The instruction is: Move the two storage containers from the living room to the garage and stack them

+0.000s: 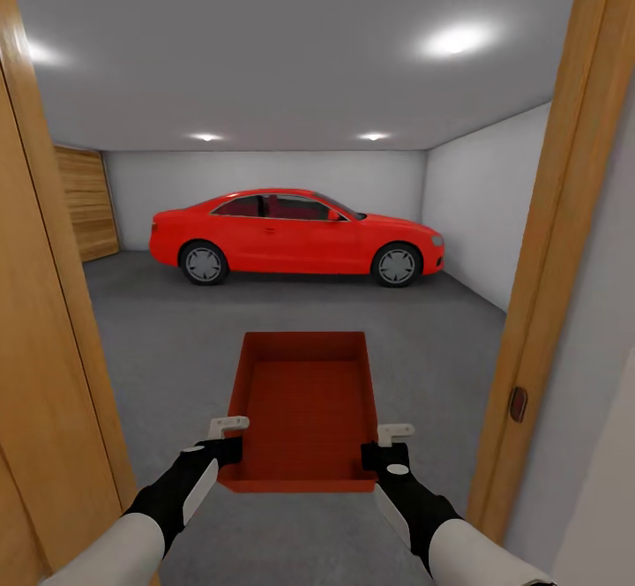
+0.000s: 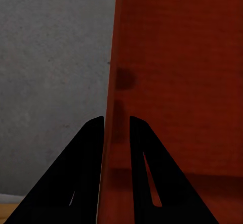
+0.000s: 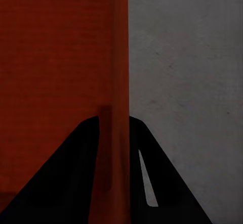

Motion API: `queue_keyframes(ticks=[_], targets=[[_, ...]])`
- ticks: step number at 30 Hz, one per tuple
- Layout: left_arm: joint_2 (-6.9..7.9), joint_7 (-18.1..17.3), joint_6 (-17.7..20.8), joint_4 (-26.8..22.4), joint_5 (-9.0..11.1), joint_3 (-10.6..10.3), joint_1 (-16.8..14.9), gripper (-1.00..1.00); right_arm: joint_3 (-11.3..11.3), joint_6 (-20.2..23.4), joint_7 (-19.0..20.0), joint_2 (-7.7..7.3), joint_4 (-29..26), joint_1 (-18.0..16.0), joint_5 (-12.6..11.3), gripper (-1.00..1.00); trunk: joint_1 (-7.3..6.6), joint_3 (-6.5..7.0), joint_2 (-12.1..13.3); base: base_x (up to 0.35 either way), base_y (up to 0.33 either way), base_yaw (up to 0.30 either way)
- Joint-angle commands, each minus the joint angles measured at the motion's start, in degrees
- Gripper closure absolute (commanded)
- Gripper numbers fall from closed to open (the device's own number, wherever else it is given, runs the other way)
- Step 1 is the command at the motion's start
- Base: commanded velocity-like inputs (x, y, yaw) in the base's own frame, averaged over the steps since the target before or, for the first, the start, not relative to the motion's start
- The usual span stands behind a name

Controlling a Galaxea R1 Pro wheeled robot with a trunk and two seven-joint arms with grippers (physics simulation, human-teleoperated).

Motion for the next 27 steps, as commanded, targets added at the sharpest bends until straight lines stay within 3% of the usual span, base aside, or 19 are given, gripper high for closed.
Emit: queue_keyframes(ticks=[1, 22, 27], targets=[[0.16, 0.9, -1.6, -0.2, -1.0, 1.6, -0.1, 1.0, 0.8, 0.0, 0.6, -0.08, 0.0, 0.0, -1.6, 1.0, 0.0, -0.08, -0.1, 0.047, 0.0, 0.0], [0.16, 0.9, -1.6, -0.1, -1.0, 1.6, -0.1, 1.0, 0.8, -0.1, 0.6, -0.07, 0.1, 0.0, -1.5, 1.0, 0.0, -0.08, -0.1, 0.281, 0.0, 0.0], [0.16, 0.9, -1.6, -0.2, -1.0, 1.6, -0.1, 1.0, 0.8, 0.0, 0.6, -0.07, 0.0, 0.0, -1.5, 1.0, 0.0, -0.08, -0.1, 0.086, 0.0, 0.0]])
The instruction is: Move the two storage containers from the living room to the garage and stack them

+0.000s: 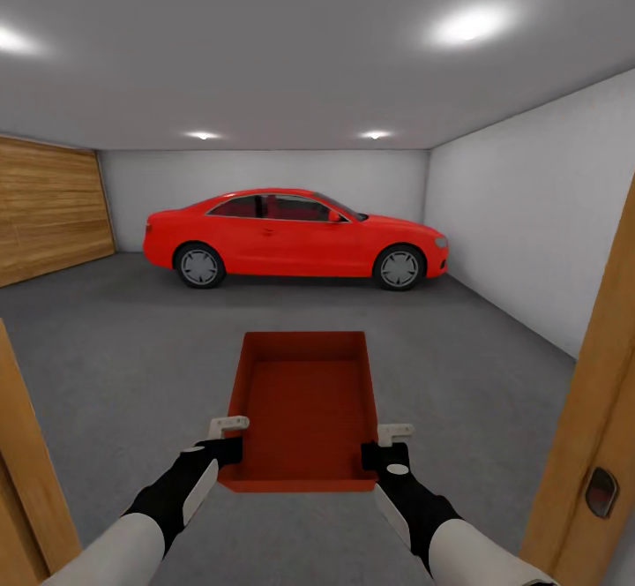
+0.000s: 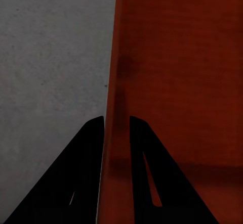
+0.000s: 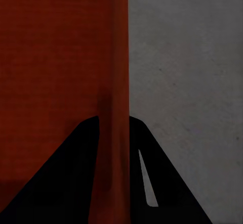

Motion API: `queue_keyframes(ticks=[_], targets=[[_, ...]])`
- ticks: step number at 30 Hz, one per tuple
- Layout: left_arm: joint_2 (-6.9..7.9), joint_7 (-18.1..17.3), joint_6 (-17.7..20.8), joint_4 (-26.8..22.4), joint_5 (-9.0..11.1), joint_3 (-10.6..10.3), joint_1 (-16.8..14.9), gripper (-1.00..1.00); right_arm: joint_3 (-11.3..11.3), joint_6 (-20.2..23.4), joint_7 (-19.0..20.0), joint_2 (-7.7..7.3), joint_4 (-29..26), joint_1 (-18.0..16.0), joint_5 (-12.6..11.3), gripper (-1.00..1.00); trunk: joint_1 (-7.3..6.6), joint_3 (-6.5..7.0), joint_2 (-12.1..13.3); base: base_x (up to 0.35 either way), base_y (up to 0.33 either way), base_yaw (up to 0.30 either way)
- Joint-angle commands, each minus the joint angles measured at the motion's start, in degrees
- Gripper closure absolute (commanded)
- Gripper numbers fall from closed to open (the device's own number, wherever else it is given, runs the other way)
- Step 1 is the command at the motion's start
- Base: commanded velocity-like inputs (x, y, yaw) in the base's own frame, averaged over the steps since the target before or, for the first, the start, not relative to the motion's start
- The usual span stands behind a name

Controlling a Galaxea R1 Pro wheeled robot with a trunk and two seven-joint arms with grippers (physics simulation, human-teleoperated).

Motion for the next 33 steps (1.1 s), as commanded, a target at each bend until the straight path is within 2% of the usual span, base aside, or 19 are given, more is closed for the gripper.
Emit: queue_keyframes(ticks=[1, 11, 33], targets=[[0.15, 0.9, -1.4, -0.2, -1.1, 1.6, -0.1, 1.0, 0.7, 0.1, 0.7, -0.06, 0.1, 0.0, -1.5, 1.0, 0.01, -0.08, -0.1, 0.023, 0.0, 0.0], [0.06, 0.9, -1.4, -0.3, -1.1, 1.6, -0.1, 1.0, 0.7, 0.1, 0.7, -0.04, 0.1, 0.0, -1.5, 1.0, 0.01, -0.08, -0.1, 0.081, 0.093, 0.0], [0.06, 0.9, -1.5, -0.3, -1.1, 1.6, -0.1, 1.0, 0.7, 0.1, 0.7, -0.13, 0.1, 0.0, -1.5, 1.0, 0.01, -0.08, -0.1, 0.002, 0.003, 0.034]])
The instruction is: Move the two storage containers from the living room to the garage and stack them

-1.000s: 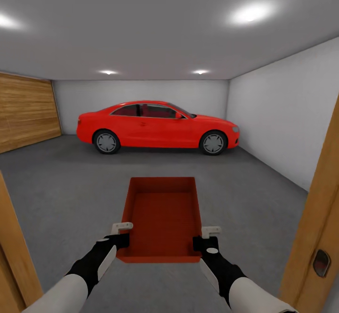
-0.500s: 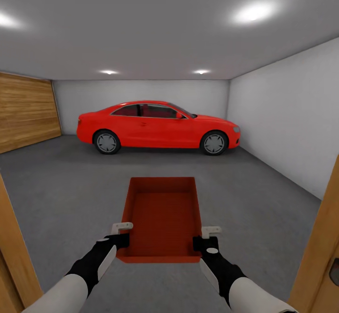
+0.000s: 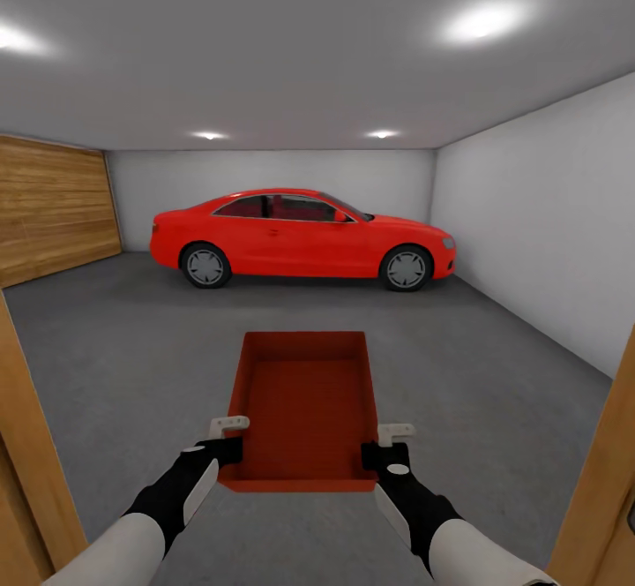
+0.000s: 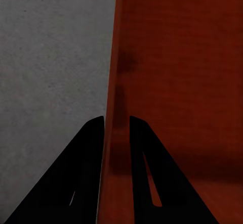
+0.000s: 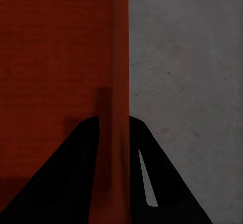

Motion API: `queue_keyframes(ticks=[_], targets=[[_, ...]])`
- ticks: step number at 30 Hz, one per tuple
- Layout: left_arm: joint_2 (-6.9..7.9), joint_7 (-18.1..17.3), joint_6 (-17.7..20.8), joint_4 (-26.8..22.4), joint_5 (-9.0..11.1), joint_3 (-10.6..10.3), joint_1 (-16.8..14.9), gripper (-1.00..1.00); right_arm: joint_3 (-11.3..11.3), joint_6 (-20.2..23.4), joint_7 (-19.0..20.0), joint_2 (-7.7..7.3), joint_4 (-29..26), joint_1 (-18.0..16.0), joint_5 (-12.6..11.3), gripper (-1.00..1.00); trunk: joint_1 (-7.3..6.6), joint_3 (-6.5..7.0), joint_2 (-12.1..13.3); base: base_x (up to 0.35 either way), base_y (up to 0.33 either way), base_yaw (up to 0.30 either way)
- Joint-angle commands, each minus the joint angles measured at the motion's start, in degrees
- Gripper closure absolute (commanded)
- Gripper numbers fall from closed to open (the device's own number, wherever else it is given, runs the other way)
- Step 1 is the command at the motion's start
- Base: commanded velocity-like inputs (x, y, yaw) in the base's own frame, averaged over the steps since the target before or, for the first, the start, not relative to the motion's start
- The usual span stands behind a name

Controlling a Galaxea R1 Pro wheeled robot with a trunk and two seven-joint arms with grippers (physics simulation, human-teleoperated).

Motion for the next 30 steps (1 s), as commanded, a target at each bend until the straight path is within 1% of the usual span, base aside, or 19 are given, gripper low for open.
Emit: queue_keyframes(ticks=[1, 8, 30], targets=[[0.16, 0.9, -1.6, -0.3, -0.9, 1.4, -0.1, 1.0, 0.8, 0.2, 0.5, -0.07, 0.1, 0.0, -1.5, 1.0, 0.0, -0.08, -0.1, 0.0, 0.0, 0.0], [0.13, 0.9, -1.5, -0.2, -0.9, 1.5, -0.1, 1.0, 0.8, 0.0, 0.5, -0.07, 0.0, 0.0, -1.5, 1.0, 0.0, -0.08, -0.1, 0.088, 0.0, 0.0], [0.24, 0.9, -1.6, -0.2, -0.9, 1.5, -0.1, 1.0, 0.8, 0.0, 0.5, -0.07, 0.0, 0.0, -1.5, 1.0, 0.0, -0.08, -0.1, 0.318, 0.0, 0.0]])
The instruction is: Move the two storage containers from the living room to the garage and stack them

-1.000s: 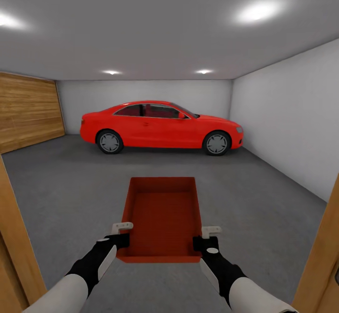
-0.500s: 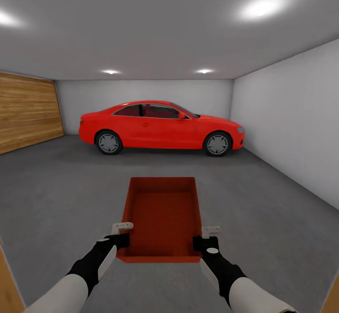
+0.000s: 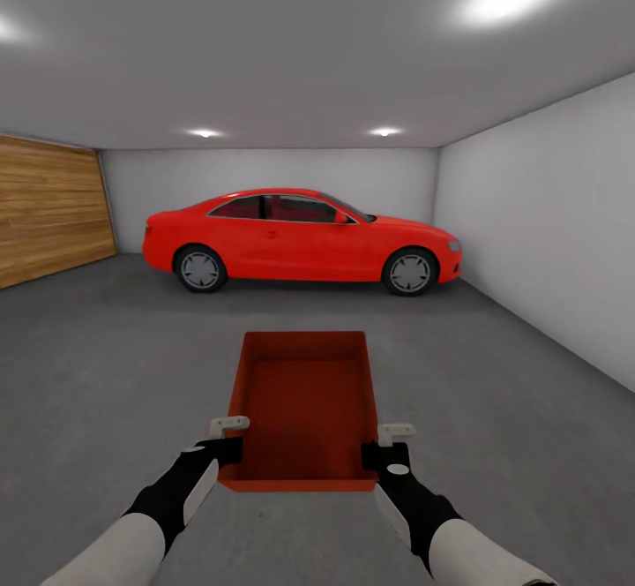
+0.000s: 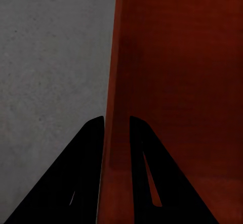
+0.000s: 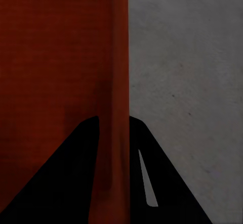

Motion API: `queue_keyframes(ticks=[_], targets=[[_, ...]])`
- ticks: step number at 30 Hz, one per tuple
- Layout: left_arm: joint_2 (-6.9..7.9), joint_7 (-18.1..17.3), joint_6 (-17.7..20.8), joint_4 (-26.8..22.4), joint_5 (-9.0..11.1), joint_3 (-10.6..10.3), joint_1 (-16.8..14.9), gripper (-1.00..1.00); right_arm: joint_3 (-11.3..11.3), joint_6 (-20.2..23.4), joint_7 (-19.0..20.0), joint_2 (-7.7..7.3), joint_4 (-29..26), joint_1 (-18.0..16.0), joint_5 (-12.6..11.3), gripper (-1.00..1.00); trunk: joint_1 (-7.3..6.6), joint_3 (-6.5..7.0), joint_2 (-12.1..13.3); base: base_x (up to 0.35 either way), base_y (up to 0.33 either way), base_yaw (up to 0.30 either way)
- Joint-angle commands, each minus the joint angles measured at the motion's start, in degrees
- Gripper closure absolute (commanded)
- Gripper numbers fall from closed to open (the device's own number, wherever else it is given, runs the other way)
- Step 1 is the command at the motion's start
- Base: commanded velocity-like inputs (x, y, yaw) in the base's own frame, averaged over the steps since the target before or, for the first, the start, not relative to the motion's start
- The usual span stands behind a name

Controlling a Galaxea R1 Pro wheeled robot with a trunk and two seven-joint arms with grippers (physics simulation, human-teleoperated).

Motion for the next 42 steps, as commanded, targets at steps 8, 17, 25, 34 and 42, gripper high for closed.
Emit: queue_keyframes(ticks=[8, 17, 25, 34, 42], targets=[[0.25, 0.9, -1.4, -0.2, -0.9, 1.5, -0.1, 1.0, 0.8, 0.0, 0.6, -0.06, 0.0, 0.0, -1.5, 1.0, 0.04, -0.08, -0.1, 0.32, 0.0, 0.0], [0.25, 0.9, -1.3, -0.2, -0.9, 1.5, -0.1, 1.0, 0.8, 0.3, 0.6, -0.06, 0.1, 0.0, -1.5, 1.0, 0.04, -0.08, -0.1, 0.32, 0.0, 0.0], [0.25, 0.9, -1.3, -0.2, -0.9, 1.5, -0.1, 1.0, 0.8, 0.2, 0.6, -0.06, 0.1, 0.0, -1.5, 1.0, 0.04, -0.08, -0.1, 0.32, 0.0, 0.0], [0.25, 0.9, -1.3, -0.2, -0.9, 1.5, -0.1, 1.0, 0.8, 0.2, 0.6, -0.06, 0.1, 0.0, -1.5, 1.0, 0.04, -0.08, -0.1, 0.32, 0.0, 0.0], [0.25, 0.9, -1.3, -0.2, -0.9, 1.5, -0.1, 1.0, 0.8, 0.2, 0.6, -0.06, 0.1, 0.0, -1.5, 1.0, 0.04, -0.08, -0.1, 0.32, 0.0, 0.0]])
